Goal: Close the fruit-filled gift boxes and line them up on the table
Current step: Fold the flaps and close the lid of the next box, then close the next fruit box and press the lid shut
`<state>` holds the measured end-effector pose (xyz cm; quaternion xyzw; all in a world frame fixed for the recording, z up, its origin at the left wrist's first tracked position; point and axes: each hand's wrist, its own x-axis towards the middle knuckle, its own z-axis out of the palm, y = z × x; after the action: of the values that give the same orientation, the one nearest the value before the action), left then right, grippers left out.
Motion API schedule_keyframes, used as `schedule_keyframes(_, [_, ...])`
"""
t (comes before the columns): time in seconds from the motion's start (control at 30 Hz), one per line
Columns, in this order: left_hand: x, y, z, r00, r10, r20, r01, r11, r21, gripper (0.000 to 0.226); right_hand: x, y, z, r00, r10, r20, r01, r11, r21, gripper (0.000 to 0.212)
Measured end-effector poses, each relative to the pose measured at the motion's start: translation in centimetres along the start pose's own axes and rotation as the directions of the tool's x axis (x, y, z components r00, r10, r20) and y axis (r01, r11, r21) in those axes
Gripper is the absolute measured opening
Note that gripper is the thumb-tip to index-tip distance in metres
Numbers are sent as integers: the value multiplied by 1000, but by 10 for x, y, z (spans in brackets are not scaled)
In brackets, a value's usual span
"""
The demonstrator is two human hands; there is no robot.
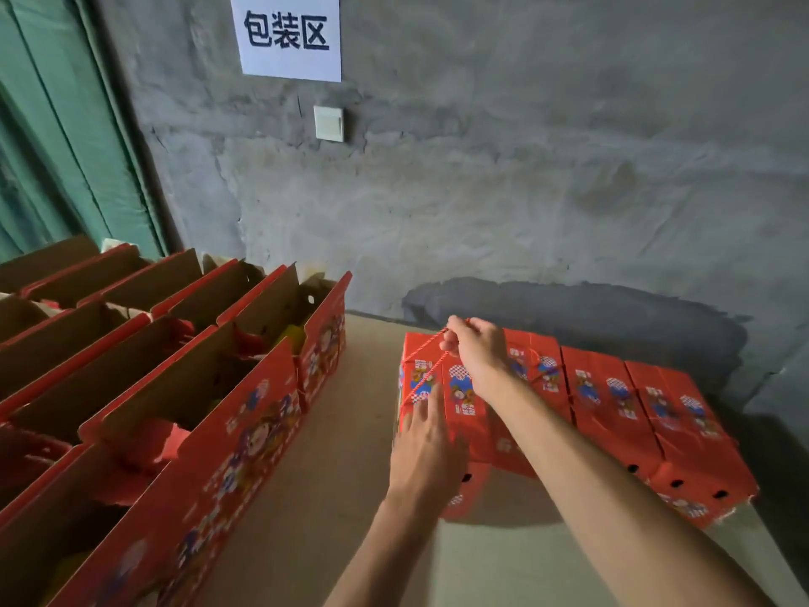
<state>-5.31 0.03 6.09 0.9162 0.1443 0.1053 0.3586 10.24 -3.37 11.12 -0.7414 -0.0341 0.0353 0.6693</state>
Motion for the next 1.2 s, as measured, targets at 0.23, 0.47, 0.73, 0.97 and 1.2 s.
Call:
schedule_keyframes(0.23, [107, -16, 73, 978, 65, 196, -98, 982, 162, 56, 110, 27, -9, 998, 28, -57, -33, 996, -85, 32])
schedule_keyframes(0.47, [140, -48, 148, 945, 107, 308, -169, 968, 183, 74, 162, 68, -25, 997, 47, -55, -55, 987, -149, 23])
schedule_keyframes(0.73, [142, -38, 133, 968, 113, 225, -163, 962, 217, 61, 114, 61, -27, 944, -324, 57, 247, 584, -773, 23])
schedule_keyframes(0.97, [91, -23, 24, 991, 131, -24, -118, 949, 291, 52, 13, 20, 17, 892, -443, 97, 409, 693, -593, 20])
schedule_keyframes(1.2, [-4, -50, -88, 989, 76, -131, -20, 923, 385, 60, -109, -4, 66, 868, -446, 216, 491, 708, -508, 29])
